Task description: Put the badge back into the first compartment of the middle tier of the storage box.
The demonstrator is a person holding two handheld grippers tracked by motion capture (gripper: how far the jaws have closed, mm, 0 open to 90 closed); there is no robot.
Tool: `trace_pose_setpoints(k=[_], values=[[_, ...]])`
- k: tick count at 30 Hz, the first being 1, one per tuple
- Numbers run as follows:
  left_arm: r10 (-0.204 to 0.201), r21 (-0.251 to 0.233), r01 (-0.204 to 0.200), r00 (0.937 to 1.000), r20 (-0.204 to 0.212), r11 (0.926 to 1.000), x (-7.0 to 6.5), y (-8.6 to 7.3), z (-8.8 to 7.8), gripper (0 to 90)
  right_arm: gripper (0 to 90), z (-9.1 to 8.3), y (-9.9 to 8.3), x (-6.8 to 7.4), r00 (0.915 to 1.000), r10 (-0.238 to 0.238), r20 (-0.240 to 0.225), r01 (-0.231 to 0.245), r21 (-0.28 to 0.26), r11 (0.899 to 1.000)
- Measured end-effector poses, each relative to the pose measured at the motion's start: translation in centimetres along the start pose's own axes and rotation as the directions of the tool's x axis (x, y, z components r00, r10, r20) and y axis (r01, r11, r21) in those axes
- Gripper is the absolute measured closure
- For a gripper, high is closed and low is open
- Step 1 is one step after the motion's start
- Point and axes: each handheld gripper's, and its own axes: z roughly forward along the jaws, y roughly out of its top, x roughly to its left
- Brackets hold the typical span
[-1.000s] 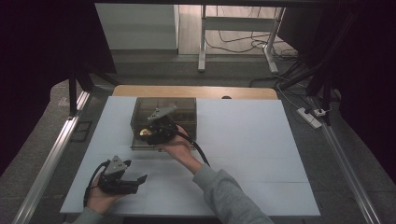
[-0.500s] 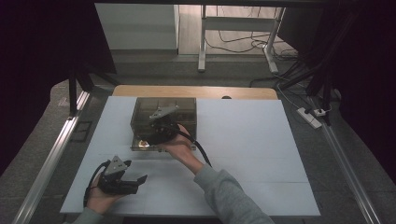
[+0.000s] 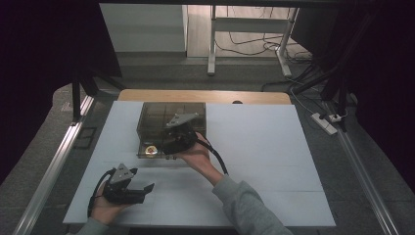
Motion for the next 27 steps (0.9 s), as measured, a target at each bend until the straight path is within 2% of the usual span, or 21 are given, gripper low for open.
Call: trace_pose_setpoints(k=[7, 16, 20, 27], values=[[-0.005, 0.0, 0.005, 1.0, 0.0, 1.0, 0.1, -0.1, 0.0, 15.3, 31.4, -2.2, -0.8, -0.5, 0.9999, 0.011, 0.012, -0.01, -0.017, 1.0], [-0.013, 0.001, 0.013, 0.9999, -0.002, 0.9999, 0.2, -0.1, 0.0, 15.2, 31.1, -5.5, -2.4, -1.2, 0.9986, 0.019, 0.05, -0.017, -0.032, 0.999], [-0.018, -0.002, 0.018, 0.9998, -0.001, 0.9998, 0.2, -0.1, 0.0, 15.2, 31.1, -7.2, -3.3, -1.7, 0.9966, 0.044, 0.069, -0.042, -0.038, 0.998], [-0.02, -0.001, 0.02, 0.9998, -0.001, 0.9998, 0.2, -0.1, 0.0, 15.2, 30.7, -9.8, -5.0, -2.6, 0.9922, 0.054, 0.112, -0.051, -0.023, 0.998]])
